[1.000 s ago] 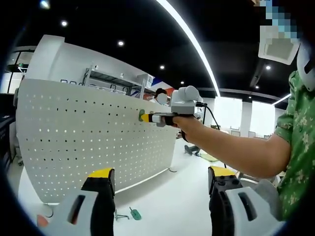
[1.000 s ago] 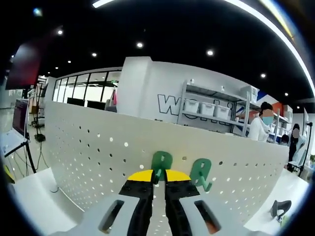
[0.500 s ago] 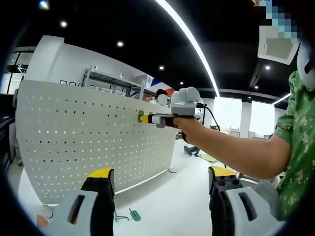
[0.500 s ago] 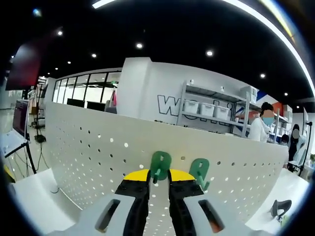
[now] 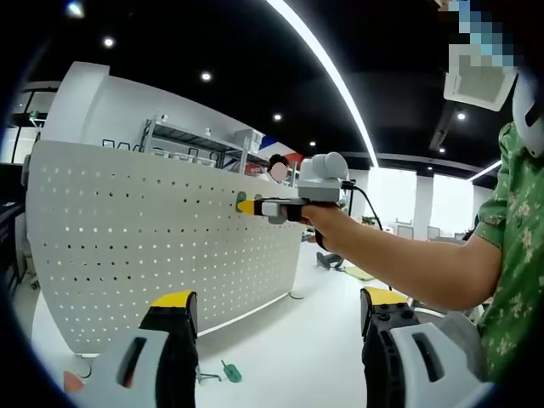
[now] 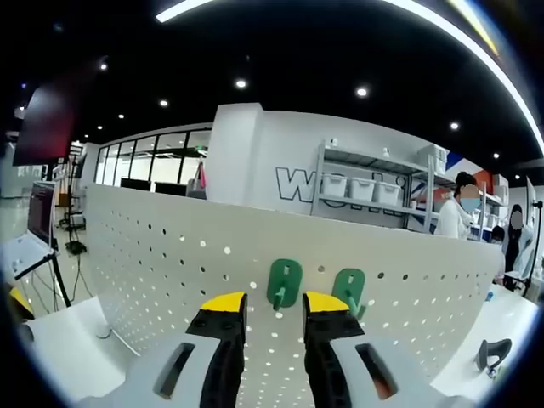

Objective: Insert the hook assembly into the mounting plate slot until the hook locks in place.

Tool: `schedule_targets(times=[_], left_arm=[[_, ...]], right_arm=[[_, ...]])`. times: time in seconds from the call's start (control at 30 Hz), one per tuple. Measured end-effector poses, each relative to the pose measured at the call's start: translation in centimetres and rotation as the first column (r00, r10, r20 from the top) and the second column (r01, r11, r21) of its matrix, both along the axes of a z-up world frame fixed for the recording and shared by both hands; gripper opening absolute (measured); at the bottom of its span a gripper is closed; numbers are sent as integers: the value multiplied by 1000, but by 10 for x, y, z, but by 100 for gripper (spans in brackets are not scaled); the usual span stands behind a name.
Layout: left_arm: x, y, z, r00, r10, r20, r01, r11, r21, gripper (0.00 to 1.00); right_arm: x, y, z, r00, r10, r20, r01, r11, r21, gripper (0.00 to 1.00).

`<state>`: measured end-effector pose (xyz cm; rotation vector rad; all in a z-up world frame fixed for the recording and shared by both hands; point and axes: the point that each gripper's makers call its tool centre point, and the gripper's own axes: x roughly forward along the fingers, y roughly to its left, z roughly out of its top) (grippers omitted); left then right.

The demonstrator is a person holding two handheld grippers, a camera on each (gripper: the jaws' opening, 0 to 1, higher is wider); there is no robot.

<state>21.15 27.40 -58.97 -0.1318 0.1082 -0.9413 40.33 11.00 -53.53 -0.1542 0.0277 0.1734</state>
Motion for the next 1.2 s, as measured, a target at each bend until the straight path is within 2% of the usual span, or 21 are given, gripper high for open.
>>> schedule_targets(times=[0.13,0.3,0.53,0.67,0.9,1.2], left_arm=[[-1,-1,0,1000,-1,1,1,1000,0,81],[-1,-1,1,1000,-1,4,1,1000,1,82],[-2,-3,2,1000,-3,4,3,1000,2,82],[-2,-3,2,1000,-4,5,4,1000,1,82],[-3,-4,2,1000,-6,3,6,1000,4,83],[-4,-6,5,1000,-6,10,6,1000,5,83]], right_arm=[[-3,1,-1,1000,11,2,-11,1000,6,30],[-7,4,0,999,32,13,-32,999,34,42],[-12,8,-6,998,60,-2,-60,997,41,48],[-15,11,-5,996,87,15,-88,993,72,61],[-20,17,-5,991,129,26,-132,983,128,75],[-30,22,-11,984,177,7,-176,976,127,83]])
